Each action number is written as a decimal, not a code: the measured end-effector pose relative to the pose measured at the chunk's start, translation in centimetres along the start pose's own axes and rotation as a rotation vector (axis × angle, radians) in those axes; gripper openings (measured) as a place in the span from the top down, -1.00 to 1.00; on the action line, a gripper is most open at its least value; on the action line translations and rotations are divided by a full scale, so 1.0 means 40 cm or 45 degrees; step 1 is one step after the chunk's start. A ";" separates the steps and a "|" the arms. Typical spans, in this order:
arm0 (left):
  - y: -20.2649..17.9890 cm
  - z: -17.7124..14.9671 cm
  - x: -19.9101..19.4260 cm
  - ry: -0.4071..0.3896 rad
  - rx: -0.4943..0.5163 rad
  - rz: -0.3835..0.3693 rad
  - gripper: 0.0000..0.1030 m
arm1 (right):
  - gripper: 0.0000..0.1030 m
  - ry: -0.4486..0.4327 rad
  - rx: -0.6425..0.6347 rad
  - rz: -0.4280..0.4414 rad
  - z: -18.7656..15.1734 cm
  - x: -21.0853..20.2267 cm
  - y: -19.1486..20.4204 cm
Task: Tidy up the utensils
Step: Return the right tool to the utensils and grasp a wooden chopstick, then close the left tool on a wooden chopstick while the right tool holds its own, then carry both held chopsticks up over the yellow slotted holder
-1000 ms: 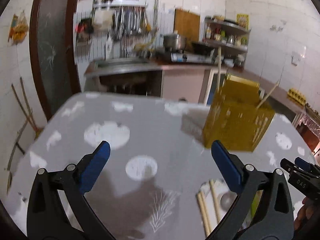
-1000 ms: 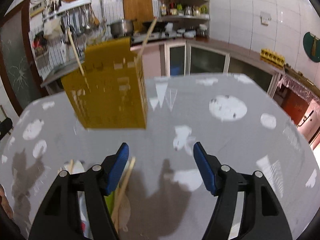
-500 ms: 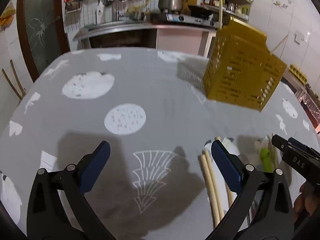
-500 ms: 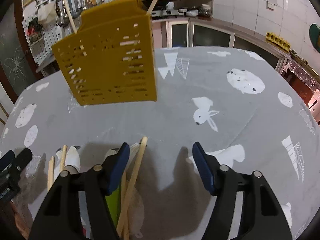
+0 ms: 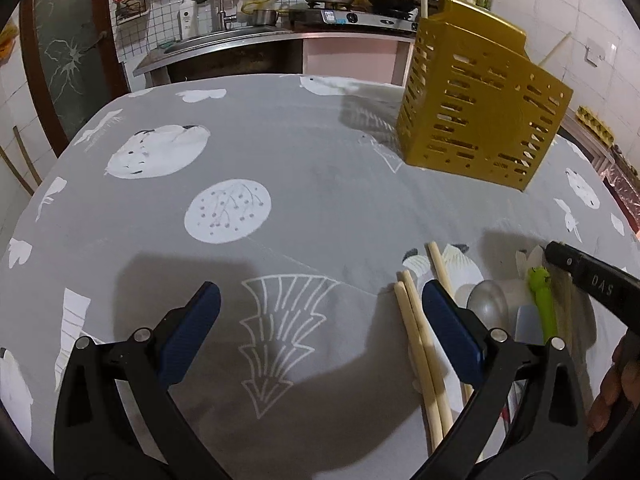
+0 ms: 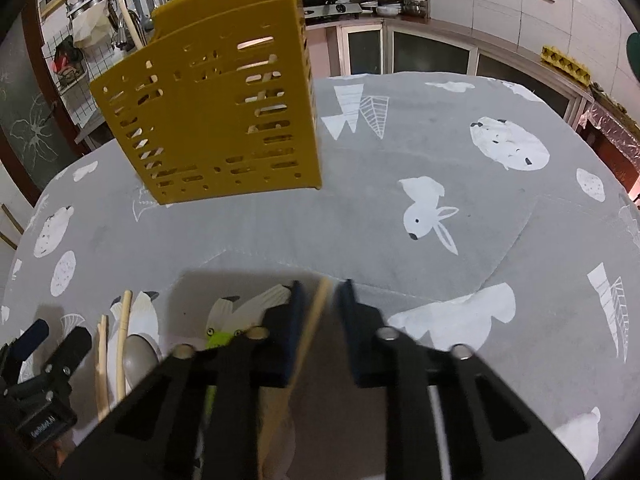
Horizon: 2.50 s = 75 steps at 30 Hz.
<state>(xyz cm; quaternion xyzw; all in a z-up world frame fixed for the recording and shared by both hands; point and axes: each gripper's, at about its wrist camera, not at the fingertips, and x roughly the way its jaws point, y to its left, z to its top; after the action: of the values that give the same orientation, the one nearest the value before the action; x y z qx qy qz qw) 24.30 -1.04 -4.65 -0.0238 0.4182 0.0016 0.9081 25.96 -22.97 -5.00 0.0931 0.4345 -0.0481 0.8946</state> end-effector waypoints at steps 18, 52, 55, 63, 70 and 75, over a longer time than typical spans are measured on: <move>-0.017 -0.033 -0.007 0.039 0.033 -0.046 -0.58 | 0.88 0.009 -0.040 0.035 -0.027 -0.027 -0.064; -0.069 0.023 0.026 0.118 0.067 -0.164 0.87 | 0.88 -0.037 -0.008 0.059 -0.031 -0.076 -0.083; -0.068 0.032 0.012 0.091 0.054 -0.188 0.88 | 0.88 -0.066 0.000 0.066 -0.027 -0.097 -0.091; -0.065 0.072 -0.101 -0.097 0.062 -0.235 0.91 | 0.88 -0.192 0.025 0.092 0.005 -0.176 -0.104; -0.044 0.095 -0.226 -0.338 0.069 -0.246 0.91 | 0.88 -0.394 -0.003 0.113 0.016 -0.278 -0.087; -0.028 0.093 -0.290 -0.481 0.065 -0.231 0.91 | 0.88 -0.570 -0.021 0.128 0.005 -0.353 -0.077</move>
<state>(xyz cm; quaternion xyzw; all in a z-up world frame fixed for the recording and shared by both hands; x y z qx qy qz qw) 19.62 -1.79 6.61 -0.0378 0.2364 -0.0863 0.9671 16.87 -25.95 5.83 0.0944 0.2204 -0.0195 0.9706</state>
